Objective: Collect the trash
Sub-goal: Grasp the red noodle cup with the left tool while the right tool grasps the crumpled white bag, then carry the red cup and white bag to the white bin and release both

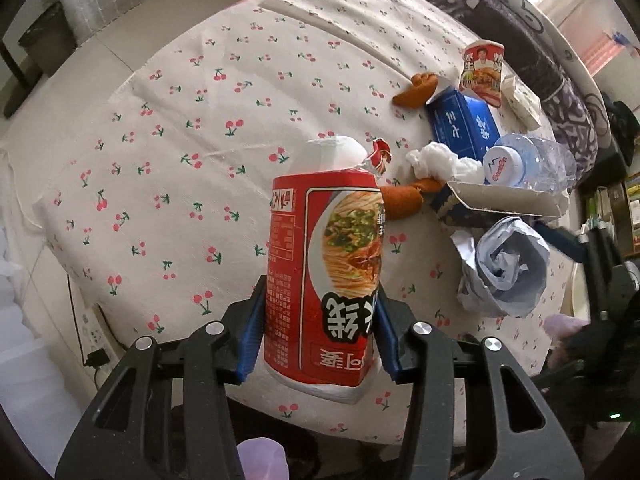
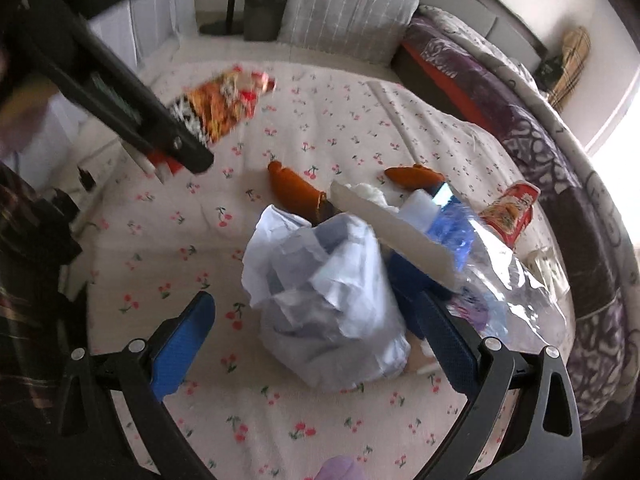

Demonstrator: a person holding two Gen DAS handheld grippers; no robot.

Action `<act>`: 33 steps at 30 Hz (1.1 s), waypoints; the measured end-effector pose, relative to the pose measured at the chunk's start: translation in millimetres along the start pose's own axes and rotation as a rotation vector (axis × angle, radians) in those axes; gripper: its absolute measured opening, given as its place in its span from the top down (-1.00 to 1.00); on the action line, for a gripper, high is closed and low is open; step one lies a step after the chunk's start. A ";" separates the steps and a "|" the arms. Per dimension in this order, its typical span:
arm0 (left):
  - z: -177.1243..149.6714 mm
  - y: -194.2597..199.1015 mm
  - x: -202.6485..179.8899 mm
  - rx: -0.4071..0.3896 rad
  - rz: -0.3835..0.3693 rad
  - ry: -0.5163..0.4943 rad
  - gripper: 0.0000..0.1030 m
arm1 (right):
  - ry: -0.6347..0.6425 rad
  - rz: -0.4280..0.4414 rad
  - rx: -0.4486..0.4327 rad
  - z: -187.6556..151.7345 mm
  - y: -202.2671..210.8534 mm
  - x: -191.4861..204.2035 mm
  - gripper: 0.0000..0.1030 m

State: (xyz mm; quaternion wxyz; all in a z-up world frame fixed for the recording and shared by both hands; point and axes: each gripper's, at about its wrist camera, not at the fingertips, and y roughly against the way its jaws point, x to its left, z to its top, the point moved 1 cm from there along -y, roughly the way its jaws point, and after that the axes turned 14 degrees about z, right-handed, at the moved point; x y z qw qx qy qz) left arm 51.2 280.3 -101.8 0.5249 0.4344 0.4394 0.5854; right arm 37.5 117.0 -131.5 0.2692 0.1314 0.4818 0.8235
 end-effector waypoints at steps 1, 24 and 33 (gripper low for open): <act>0.3 -1.2 -1.7 -0.006 0.004 0.003 0.11 | 0.001 -0.024 0.007 0.7 -4.4 0.5 -0.45; 23.4 47.6 -31.2 -0.295 0.056 0.112 0.09 | -0.326 0.005 -0.388 9.7 95.4 -41.0 0.13; 30.1 64.0 -67.7 -0.379 0.036 0.114 0.07 | -0.489 -0.129 -0.458 -26.2 132.7 -78.3 0.12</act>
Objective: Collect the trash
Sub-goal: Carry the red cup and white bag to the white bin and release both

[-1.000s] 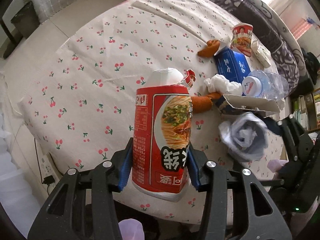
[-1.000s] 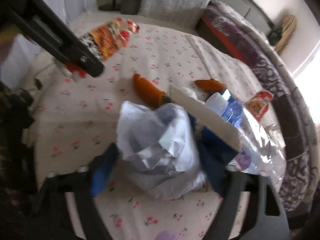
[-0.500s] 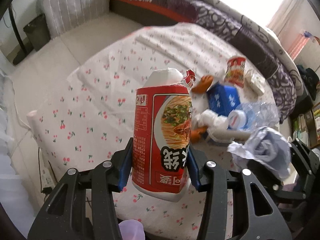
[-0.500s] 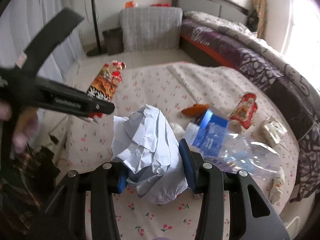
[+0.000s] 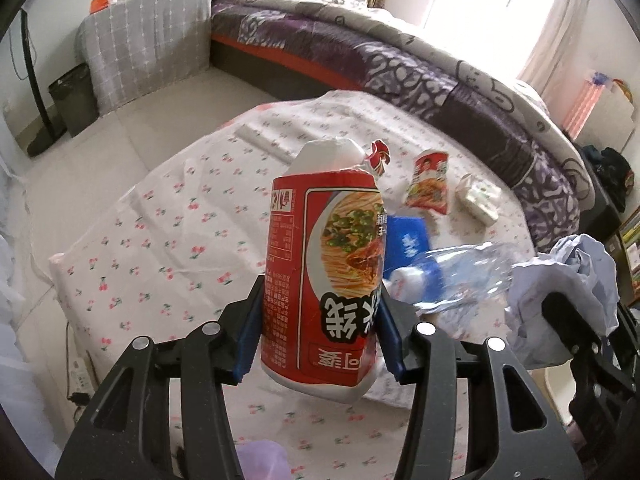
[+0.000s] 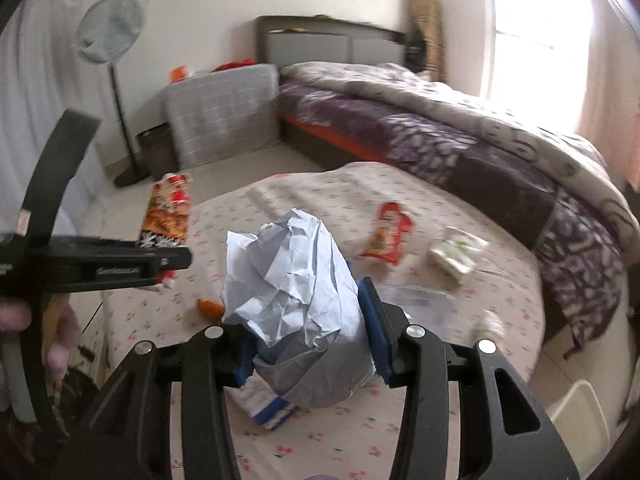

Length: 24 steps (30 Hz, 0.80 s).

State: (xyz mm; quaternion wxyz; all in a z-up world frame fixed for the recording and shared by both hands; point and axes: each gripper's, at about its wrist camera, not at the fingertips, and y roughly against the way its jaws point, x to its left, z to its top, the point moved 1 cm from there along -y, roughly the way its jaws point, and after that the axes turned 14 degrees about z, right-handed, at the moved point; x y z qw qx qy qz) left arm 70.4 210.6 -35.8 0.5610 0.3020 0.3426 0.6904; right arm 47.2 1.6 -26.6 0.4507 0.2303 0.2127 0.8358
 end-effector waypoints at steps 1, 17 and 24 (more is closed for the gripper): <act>1.6 1.5 -4.9 -0.008 -0.007 0.005 0.07 | -0.014 -0.014 -0.007 -0.3 4.1 -5.9 0.12; 3.6 6.0 -88.6 -0.035 -0.097 -0.033 0.05 | -0.279 -0.291 -0.079 -24.8 74.3 -110.9 0.11; -3.5 8.4 -123.1 -0.055 -0.124 -0.086 0.05 | -0.379 -0.382 -0.097 -41.2 104.0 -146.0 0.11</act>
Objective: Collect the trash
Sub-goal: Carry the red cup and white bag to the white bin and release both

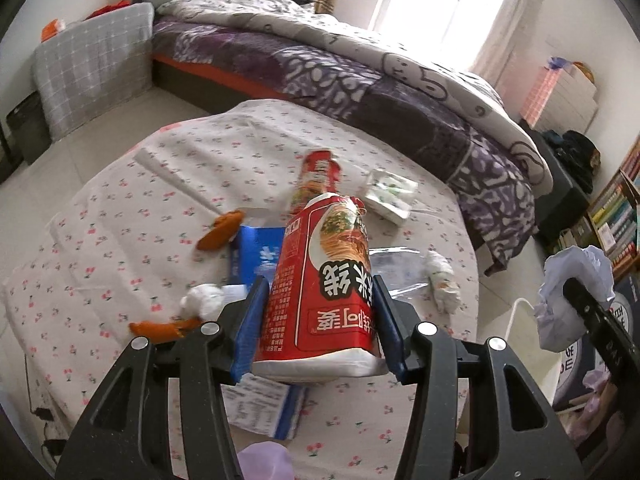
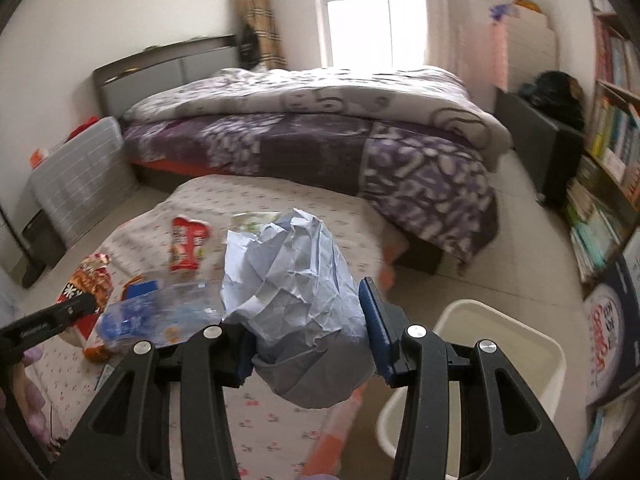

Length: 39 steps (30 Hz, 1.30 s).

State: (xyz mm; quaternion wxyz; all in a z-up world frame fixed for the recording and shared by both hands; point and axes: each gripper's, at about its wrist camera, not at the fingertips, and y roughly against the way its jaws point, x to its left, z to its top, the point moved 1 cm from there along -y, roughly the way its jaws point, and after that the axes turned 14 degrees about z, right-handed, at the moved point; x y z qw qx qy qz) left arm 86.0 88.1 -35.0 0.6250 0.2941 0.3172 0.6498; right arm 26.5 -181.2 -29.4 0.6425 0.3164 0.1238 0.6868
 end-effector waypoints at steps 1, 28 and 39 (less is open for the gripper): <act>-0.7 -0.5 -4.5 -0.001 -0.004 -0.006 0.05 | -0.010 -0.014 -0.004 -0.2 2.9 -4.3 0.11; -33.3 14.2 -166.0 -0.016 -0.216 -0.232 0.05 | -0.307 -0.365 -0.025 -20.6 61.6 -152.0 -0.54; -68.8 15.4 -247.3 0.001 -0.278 -0.388 0.05 | -0.389 -0.460 -0.103 -20.1 104.5 -194.9 -0.74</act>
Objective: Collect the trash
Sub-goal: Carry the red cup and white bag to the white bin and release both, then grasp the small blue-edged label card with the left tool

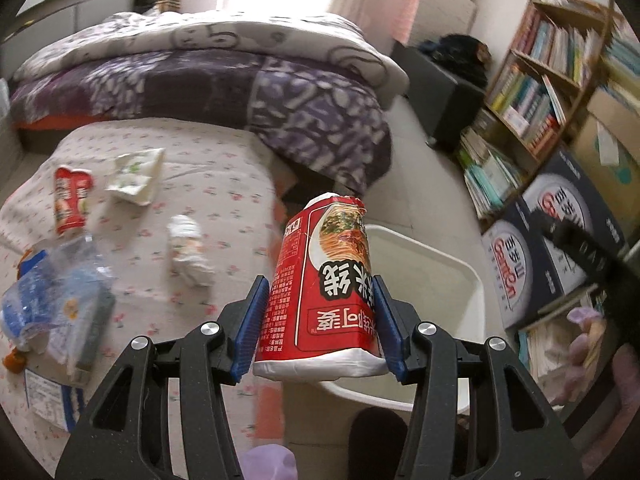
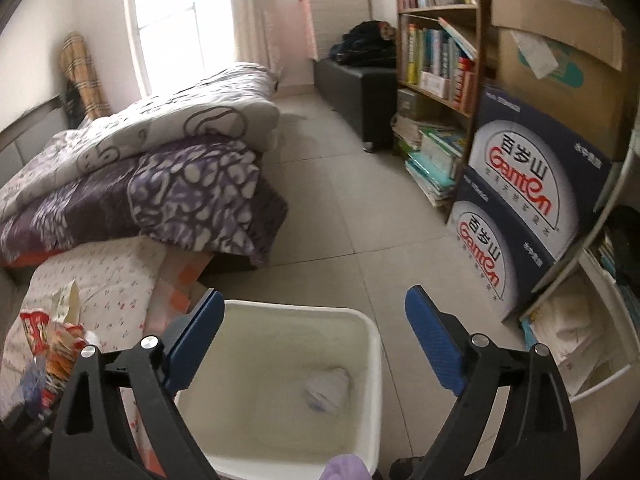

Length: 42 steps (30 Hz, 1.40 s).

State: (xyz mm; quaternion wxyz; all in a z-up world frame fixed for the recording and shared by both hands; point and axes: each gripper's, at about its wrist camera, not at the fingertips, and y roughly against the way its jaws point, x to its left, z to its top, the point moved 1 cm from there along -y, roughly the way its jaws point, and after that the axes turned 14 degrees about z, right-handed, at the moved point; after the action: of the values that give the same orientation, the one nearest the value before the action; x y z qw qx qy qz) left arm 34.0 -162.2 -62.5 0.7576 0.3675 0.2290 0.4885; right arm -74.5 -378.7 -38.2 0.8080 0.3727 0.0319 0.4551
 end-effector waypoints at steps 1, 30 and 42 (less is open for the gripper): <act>-0.6 -1.7 -6.4 0.003 -0.002 -0.012 0.05 | -0.013 -0.002 -0.003 2.3 1.0 -4.7 -0.74; -0.2 -9.4 -20.0 -0.036 0.080 -0.076 -0.58 | -0.045 0.018 -0.034 16.4 8.8 -1.5 -0.76; -10.4 -2.6 45.6 -0.048 0.244 -0.008 -0.66 | 0.085 0.088 0.035 -6.9 -4.8 70.6 -0.76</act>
State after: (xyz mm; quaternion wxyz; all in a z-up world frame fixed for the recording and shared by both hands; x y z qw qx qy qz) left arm 47.3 -117.9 -70.5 0.7020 0.3764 0.1677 0.5809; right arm -32.6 -322.6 -25.9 0.7787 0.3681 0.0577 0.5048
